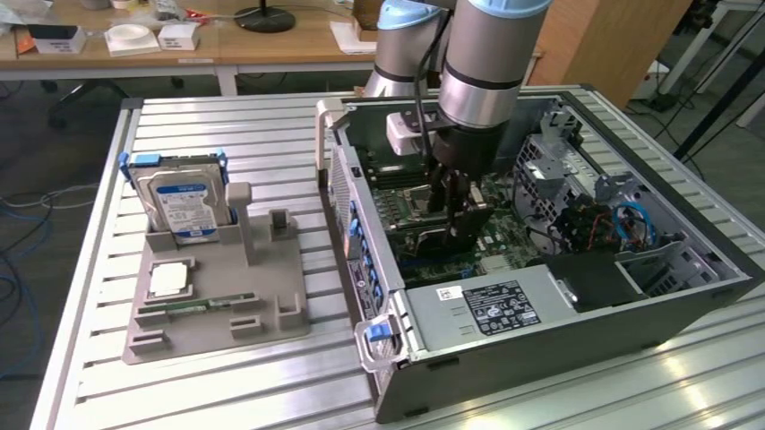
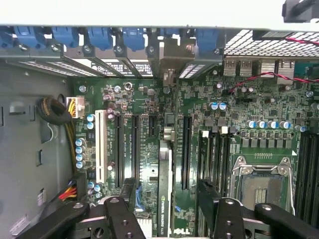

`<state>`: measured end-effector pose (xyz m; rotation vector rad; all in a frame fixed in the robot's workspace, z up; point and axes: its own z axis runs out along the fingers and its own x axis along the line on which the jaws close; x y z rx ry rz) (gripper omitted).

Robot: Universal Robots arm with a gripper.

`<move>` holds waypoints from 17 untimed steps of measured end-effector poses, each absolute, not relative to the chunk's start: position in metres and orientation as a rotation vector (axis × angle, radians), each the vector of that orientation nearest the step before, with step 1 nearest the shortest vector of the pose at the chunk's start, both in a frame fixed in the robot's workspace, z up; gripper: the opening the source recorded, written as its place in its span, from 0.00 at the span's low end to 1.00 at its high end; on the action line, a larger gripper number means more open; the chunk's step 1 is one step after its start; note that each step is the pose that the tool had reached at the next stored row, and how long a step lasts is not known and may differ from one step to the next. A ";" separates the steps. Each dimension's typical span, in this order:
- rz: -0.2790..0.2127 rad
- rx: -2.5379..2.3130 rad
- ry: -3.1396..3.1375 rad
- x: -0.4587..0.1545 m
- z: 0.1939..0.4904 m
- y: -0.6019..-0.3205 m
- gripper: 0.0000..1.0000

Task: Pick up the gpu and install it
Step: 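Insert the gpu into the slot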

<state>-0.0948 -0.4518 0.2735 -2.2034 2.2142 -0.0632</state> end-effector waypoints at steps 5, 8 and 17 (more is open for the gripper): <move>-0.063 -2.204 2.214 -0.095 0.274 -0.452 0.55; -0.063 -2.204 2.214 -0.095 0.274 -0.452 0.43; -0.063 -2.204 2.214 -0.095 0.274 -0.452 0.11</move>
